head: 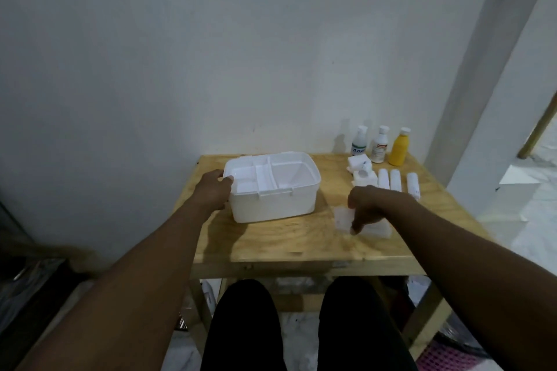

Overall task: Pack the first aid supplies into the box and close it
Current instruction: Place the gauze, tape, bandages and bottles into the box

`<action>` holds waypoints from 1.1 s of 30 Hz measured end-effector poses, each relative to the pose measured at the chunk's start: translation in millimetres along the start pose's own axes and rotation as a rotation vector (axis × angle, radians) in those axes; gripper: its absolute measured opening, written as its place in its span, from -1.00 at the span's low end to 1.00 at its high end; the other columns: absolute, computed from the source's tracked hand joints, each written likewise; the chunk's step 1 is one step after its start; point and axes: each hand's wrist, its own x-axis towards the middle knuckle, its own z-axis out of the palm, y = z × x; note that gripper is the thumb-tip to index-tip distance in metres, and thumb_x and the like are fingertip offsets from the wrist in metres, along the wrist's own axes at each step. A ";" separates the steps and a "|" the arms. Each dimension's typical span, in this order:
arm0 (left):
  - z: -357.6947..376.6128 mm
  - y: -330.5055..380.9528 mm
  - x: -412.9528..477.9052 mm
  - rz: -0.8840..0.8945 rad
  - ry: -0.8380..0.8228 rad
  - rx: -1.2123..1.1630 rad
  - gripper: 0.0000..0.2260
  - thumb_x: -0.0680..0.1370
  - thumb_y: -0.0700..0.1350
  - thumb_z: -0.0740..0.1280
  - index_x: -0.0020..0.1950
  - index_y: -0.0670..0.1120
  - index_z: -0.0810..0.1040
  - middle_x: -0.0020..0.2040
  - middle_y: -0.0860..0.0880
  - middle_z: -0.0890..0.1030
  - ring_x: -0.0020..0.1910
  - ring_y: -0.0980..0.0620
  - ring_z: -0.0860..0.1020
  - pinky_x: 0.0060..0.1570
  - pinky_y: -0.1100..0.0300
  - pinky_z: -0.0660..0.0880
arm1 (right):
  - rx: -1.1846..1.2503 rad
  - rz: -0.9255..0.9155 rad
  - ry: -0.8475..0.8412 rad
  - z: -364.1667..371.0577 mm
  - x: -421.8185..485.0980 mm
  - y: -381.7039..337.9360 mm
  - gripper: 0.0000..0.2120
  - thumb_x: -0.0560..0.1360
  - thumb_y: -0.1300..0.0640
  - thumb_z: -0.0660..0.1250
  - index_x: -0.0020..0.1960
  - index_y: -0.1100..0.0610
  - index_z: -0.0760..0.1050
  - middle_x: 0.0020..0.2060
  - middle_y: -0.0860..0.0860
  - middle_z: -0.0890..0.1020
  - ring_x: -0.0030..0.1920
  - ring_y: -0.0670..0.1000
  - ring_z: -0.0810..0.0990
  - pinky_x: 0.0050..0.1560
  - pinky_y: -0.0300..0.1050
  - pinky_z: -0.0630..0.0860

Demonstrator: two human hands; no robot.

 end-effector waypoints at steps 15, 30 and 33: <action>-22.7 12.8 14.0 -0.070 -0.078 0.051 -0.75 0.67 -0.07 0.25 0.28 -0.14 0.56 0.04 -0.13 0.62 -0.10 -0.14 0.67 0.07 -0.07 0.63 | 0.330 -0.143 0.524 -107.0 -4.1 0.1 -0.28 0.17 -0.35 0.54 0.06 0.16 0.50 -0.01 0.13 0.62 -0.04 0.12 0.59 -0.09 -0.01 0.59; -36.6 18.8 27.6 -0.128 -0.228 0.092 -0.77 0.66 -0.10 0.28 0.27 -0.16 0.56 0.06 -0.17 0.69 -0.14 -0.16 0.74 -0.10 0.00 0.67 | 0.478 -0.062 0.157 -73.5 35.1 -120.6 -0.54 0.35 0.12 0.59 0.08 0.24 0.42 -0.10 0.17 0.59 -0.27 0.12 0.70 -0.17 0.03 0.69; -38.7 19.4 29.7 -0.137 -0.251 0.081 -0.75 0.66 -0.12 0.30 0.29 -0.18 0.56 0.08 -0.19 0.68 -0.12 -0.17 0.74 -0.14 0.02 0.67 | 0.483 -0.050 0.166 -72.0 40.3 -127.4 -0.56 0.37 0.15 0.58 0.10 0.25 0.44 -0.12 0.17 0.56 -0.20 0.17 0.72 -0.12 0.09 0.69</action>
